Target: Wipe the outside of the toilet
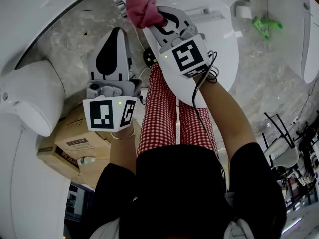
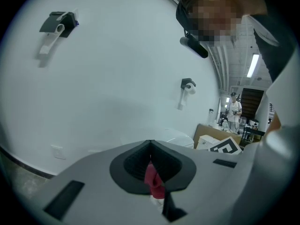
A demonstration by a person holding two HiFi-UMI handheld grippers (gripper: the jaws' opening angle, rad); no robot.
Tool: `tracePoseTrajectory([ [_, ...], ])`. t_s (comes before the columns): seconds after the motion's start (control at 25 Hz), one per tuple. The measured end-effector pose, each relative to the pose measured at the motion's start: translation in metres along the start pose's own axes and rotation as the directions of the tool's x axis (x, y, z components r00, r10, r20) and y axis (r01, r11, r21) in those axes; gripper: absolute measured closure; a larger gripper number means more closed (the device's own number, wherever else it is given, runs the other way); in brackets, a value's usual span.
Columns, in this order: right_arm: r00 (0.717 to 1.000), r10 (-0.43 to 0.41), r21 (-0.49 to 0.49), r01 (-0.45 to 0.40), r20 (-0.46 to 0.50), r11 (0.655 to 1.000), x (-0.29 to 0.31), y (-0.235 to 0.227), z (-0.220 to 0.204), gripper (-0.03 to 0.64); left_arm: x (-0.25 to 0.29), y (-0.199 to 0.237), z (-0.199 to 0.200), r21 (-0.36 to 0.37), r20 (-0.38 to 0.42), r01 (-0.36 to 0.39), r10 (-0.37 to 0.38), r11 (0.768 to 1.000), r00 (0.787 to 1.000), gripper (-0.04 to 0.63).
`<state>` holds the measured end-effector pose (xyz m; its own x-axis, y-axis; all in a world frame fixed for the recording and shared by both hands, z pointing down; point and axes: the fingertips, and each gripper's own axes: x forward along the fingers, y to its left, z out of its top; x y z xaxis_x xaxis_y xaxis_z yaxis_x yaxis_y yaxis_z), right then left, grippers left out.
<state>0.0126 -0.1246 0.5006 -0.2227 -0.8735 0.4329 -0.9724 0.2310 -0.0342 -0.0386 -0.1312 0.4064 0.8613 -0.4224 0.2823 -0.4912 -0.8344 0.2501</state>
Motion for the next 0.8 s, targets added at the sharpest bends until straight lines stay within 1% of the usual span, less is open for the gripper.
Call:
tracePoseTrajectory([
  [0.24,0.999,-0.034,0.064,0.034,0.009,0.997,0.000,-0.010,0.001,0.538,0.005,-0.003,0.002,0.005,-0.003,0.017,-0.017,1.000,1.000,0.586],
  [0.44,0.996,-0.081,0.145,0.077,0.021,0.986,-0.009,-0.033,-0.004,0.538,0.010,-0.007,0.002,0.010,-0.004,0.028,-0.028,1.000,1.000,0.586],
  [0.6,0.993,-0.115,0.148,0.113,0.010,0.982,-0.018,-0.052,-0.009,0.538,0.013,-0.012,0.000,0.012,-0.012,0.037,-0.037,0.999,0.999,0.586],
  [0.8,0.990,-0.138,0.119,0.138,-0.004,0.983,-0.027,-0.068,-0.012,0.538,0.018,-0.020,0.001,0.017,-0.014,0.050,-0.050,0.999,0.999,0.586],
])
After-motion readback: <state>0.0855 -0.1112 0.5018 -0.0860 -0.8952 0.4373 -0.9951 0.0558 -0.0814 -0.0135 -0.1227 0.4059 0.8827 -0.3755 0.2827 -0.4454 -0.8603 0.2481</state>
